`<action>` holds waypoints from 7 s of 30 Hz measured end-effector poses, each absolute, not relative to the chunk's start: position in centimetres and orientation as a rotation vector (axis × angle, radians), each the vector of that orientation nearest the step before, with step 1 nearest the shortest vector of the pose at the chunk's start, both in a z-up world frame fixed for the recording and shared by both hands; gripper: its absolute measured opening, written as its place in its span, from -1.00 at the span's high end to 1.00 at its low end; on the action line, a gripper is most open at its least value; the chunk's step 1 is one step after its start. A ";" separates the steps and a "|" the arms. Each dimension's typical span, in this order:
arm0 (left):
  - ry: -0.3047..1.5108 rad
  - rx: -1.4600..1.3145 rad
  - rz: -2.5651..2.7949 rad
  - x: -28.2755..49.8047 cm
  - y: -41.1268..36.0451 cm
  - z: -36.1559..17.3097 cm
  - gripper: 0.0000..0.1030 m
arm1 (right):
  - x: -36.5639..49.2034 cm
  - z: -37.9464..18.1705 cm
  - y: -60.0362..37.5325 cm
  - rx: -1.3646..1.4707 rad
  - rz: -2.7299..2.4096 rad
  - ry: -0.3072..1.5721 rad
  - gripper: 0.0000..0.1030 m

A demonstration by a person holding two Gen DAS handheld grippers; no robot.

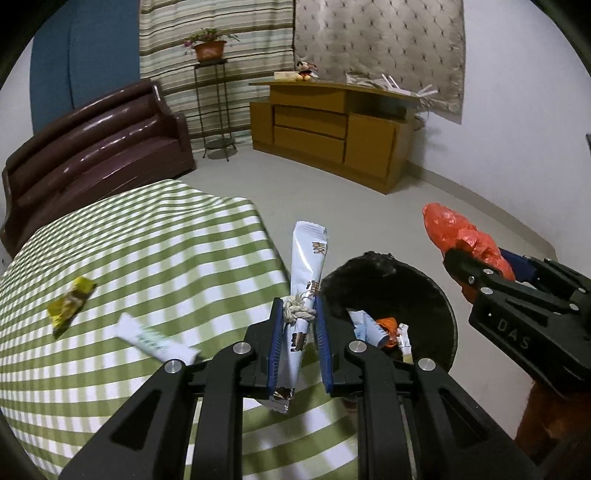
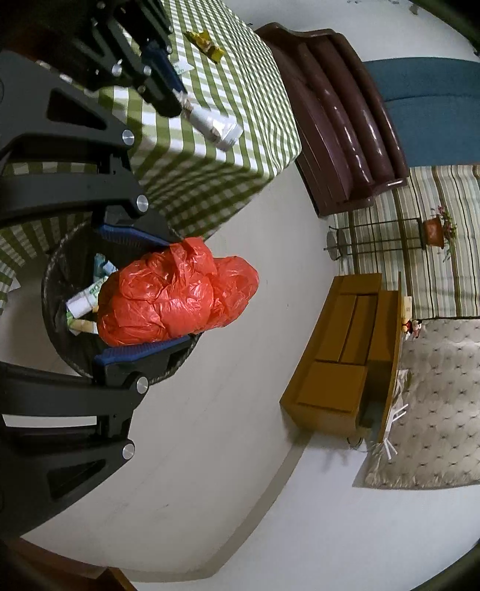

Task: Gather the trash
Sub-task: 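Carry the paper and red bag over the bin and open both grippers, then move both open grippers from the bin back over the table, then grasp the white toothpaste tube with the right gripper, then grasp the yellow wrapper with the left gripper while the right holds the tube, then carry the wrapper and tube over the bin and open both grippers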

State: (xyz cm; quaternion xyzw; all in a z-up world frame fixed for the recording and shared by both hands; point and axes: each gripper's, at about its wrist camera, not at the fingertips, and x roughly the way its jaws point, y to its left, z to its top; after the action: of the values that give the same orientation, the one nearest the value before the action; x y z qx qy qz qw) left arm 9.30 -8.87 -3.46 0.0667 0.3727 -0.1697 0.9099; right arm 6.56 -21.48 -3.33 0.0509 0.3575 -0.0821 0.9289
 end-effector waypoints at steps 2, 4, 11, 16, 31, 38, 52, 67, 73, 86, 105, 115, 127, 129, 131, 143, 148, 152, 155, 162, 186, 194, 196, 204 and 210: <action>0.773 0.147 -0.354 9.5 -9.7 -3.7 0.64 | 6.6 -3.5 -21.9 0.111 -0.173 0.733 0.17; 0.775 0.158 -0.358 9.7 -10.4 -3.9 0.64 | 6.8 -3.7 -22.2 0.119 -0.177 0.734 0.17; 0.789 0.186 -0.365 10.3 -12.2 -4.5 0.64 | 7.0 -4.1 -23.1 0.139 -0.190 0.733 0.17; 0.792 0.204 -0.363 10.8 -13.1 -4.6 0.55 | 7.3 -4.3 -23.7 0.148 -0.192 0.730 0.05; 0.797 0.197 -0.346 10.9 -13.2 -4.9 0.17 | 7.2 -4.3 -24.3 0.153 -0.202 0.719 0.02; 0.796 0.194 -0.344 11.0 -13.0 -4.7 0.16 | 7.2 -4.2 -24.2 0.152 -0.201 0.716 0.02; 0.773 0.158 -0.289 10.2 -9.1 -3.0 0.14 | 7.1 -3.2 -21.8 0.118 -0.161 0.712 0.02; 0.785 0.097 -0.104 8.9 1.6 -2.6 0.05 | 8.5 -2.1 -12.4 0.041 0.045 0.724 0.02; 0.787 0.065 -0.036 8.3 5.9 -2.6 0.01 | 9.1 -2.0 -7.9 0.005 0.147 0.748 0.02; 0.804 -0.006 0.077 7.7 14.2 -3.2 -0.05 | 10.4 -3.7 -0.7 -0.099 0.271 0.826 0.01; 0.825 -0.036 0.077 9.0 17.1 -3.9 -0.12 | 12.7 -5.4 1.9 -0.185 0.324 0.920 0.22; 0.827 -0.021 0.054 10.2 16.9 -3.8 -0.16 | 13.3 -5.3 2.4 -0.154 0.322 0.911 0.66; 0.818 0.032 -0.006 13.7 14.7 -3.1 -0.25 | 15.9 -4.6 2.0 -0.087 0.290 0.886 0.67; 0.824 0.046 -0.014 14.5 14.2 -3.3 -0.25 | 16.3 -4.5 1.6 -0.076 0.283 0.884 0.67; 0.831 0.061 -0.017 15.3 13.9 -3.5 -0.25 | 16.7 -4.5 1.3 -0.067 0.279 0.884 0.67; 0.909 0.064 -0.094 18.3 13.5 -5.0 -0.13 | 17.9 -4.4 0.3 -0.039 0.284 0.890 0.67; 0.908 0.083 -0.118 17.8 12.8 -5.2 0.11 | 17.7 -4.3 0.3 -0.037 0.287 0.889 0.67; 0.902 0.088 -0.121 17.4 12.4 -5.4 0.16 | 17.4 -4.4 0.3 -0.035 0.284 0.889 0.67; 0.894 0.085 -0.123 16.8 12.5 -5.4 0.23 | 16.9 -4.3 0.3 -0.032 0.281 0.886 0.67; 0.874 0.068 -0.117 15.2 12.7 -4.8 0.29 | 15.5 -3.8 -0.1 -0.023 0.279 0.871 0.67; 0.825 0.041 -0.147 8.3 9.6 -2.7 0.52 | 9.4 -2.0 -4.6 0.026 0.227 0.815 0.67; 0.794 0.042 -0.210 7.3 5.8 -1.7 0.52 | 7.9 -0.8 -8.4 0.036 0.155 0.780 0.67; 0.789 0.043 -0.232 7.2 4.5 -1.5 0.52 | 7.5 -0.6 -9.7 0.040 0.132 0.771 0.67; 0.767 0.062 -0.311 7.5 -0.6 -0.9 0.52 | 6.5 -0.5 -15.7 0.073 0.009 0.745 0.67; 0.765 0.085 -0.362 7.7 -4.6 -1.2 0.52 | 6.0 -1.3 -19.5 0.100 -0.070 0.744 0.67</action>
State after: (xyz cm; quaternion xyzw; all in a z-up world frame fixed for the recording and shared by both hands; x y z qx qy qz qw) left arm 7.70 -4.64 -1.24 0.0410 0.3709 -0.1755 0.9110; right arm 5.97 -19.54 -1.25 0.0490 0.3635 -0.0343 0.9297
